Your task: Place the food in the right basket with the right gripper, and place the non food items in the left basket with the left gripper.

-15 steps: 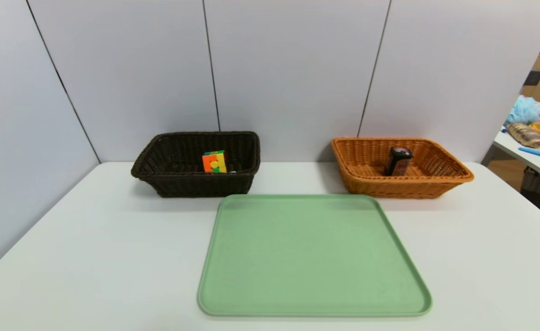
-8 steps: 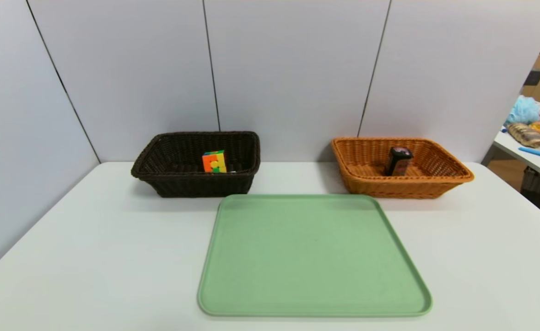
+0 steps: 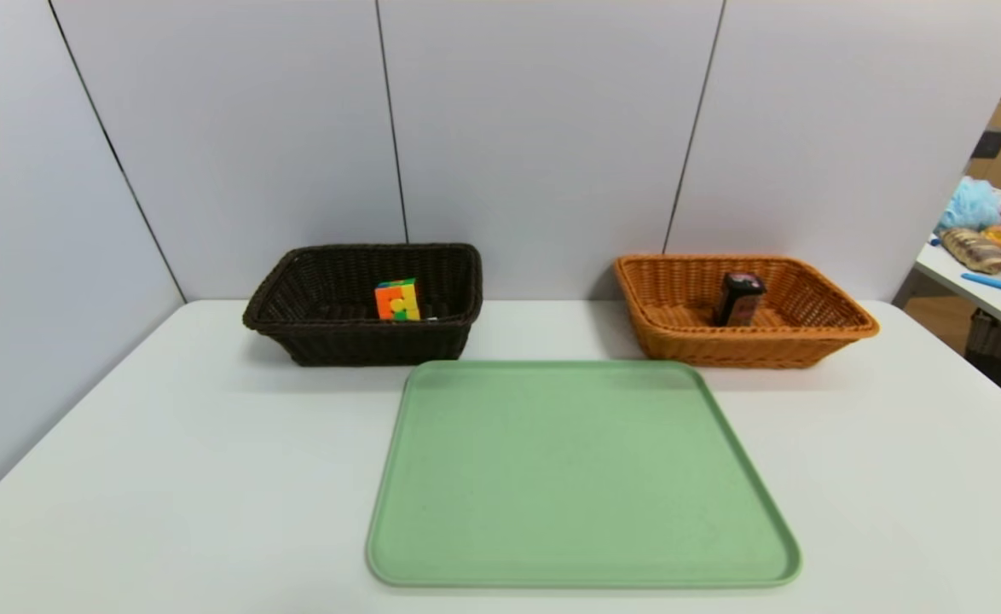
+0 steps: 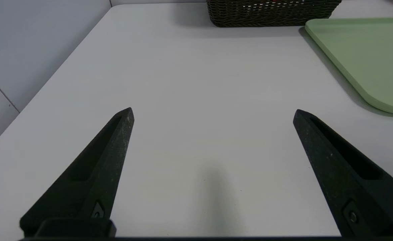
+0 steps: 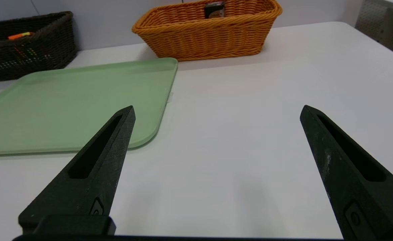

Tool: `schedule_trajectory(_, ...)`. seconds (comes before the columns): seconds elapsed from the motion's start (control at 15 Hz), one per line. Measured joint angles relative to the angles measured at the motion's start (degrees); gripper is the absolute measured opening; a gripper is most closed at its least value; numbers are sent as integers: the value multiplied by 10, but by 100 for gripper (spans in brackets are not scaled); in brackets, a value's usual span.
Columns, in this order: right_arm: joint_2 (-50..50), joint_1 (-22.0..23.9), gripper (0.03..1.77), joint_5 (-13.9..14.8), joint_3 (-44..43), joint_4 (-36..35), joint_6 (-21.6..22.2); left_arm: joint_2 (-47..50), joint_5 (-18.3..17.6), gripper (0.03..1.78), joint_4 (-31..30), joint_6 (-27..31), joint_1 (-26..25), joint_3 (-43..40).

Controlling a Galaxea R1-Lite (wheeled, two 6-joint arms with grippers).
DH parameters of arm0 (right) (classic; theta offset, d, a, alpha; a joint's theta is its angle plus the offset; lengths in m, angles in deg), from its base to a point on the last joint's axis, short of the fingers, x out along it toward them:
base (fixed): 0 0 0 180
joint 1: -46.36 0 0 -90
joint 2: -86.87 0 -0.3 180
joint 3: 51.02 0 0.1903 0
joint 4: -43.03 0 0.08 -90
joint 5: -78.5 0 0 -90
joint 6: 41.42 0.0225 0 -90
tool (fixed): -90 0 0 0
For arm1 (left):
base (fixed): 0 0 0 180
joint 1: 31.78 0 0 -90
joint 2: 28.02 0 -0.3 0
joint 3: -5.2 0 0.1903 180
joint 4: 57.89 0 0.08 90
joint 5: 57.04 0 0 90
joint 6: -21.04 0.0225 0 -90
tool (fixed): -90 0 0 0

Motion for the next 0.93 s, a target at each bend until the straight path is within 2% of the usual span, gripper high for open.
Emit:
schedule_trajectory(0.13, 0, 0, 170, 14, 0, 7, -67, 0, 0, 169, 0, 0, 0, 0)
schedule_trajectory(0.27, 0, 0, 170, 0, 0, 23, -118, 0, 0, 169, 0, 0, 0, 0)
schedule_trajectory(0.4, 0, 0, 170, 0, 0, 30, -117, 0, 0, 169, 0, 0, 0, 0)
schedule_trajectory(0.53, 0, 0, 170, 2, 0, 29, -89, 0, 0, 169, 0, 0, 0, 0)
schedule_trajectory(0.93, 0, 0, 170, 1, 0, 29, -89, 0, 0, 169, 0, 0, 0, 0)
